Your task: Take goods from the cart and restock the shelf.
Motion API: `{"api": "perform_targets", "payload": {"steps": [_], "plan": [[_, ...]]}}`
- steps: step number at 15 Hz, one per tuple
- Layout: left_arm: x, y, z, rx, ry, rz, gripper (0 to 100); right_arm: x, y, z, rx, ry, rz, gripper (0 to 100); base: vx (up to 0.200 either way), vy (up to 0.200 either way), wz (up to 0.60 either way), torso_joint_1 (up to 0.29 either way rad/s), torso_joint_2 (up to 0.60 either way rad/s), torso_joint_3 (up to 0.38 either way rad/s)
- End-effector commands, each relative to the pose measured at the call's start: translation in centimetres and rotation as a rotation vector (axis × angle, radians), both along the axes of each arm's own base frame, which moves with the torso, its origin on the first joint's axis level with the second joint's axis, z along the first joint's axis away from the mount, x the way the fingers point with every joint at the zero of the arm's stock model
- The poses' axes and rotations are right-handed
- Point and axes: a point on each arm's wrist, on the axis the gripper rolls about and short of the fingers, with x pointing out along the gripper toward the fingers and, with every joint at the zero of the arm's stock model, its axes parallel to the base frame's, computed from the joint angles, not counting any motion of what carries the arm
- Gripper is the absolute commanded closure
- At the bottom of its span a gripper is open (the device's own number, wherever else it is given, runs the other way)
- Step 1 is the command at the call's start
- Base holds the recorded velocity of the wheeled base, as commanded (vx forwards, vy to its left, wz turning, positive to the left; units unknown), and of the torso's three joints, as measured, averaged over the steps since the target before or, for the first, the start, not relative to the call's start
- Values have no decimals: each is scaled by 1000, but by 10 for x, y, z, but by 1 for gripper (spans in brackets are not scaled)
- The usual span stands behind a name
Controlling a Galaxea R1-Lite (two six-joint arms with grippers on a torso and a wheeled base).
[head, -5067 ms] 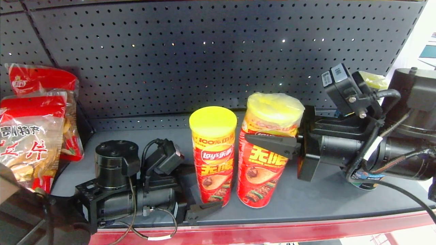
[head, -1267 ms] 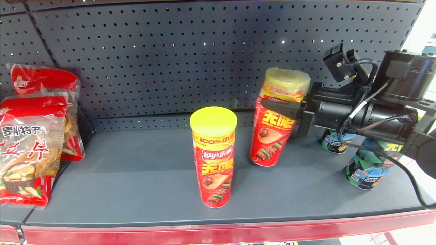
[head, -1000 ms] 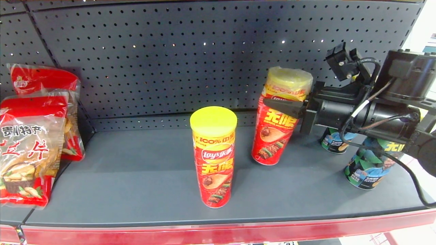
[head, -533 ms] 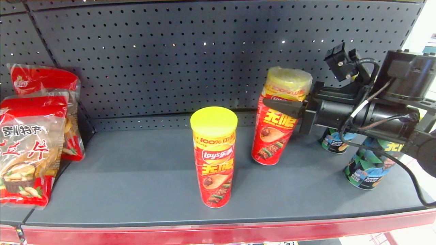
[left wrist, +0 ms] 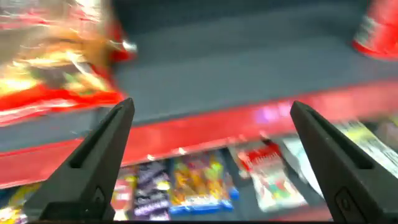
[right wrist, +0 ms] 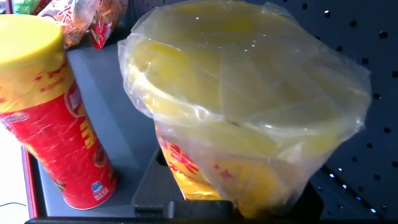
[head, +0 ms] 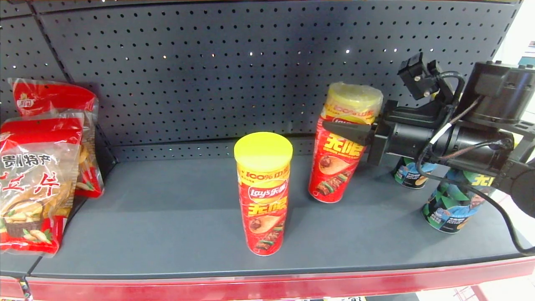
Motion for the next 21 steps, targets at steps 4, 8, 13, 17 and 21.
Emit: {"api": "perform_targets", "payload": {"steps": [4,8,13,17,21], "plan": [[1,3,-3,-99,39,154,0,0,1,-1,-1,2,3,100,0,0,0,0,0,0],[1,3,-4,-104,41,151,0,3,2,-4,-6,15,-2,100,0,0,0,0,0,0],[1,3,-4,-104,41,151,0,21,3,-10,-1,40,-43,100,0,0,0,0,0,0],[1,3,-4,-104,41,151,0,45,27,-9,6,19,-14,100,0,0,0,0,0,0],[1,3,-4,-104,41,153,0,58,59,-8,20,-8,58,100,0,0,0,0,0,0]]}}
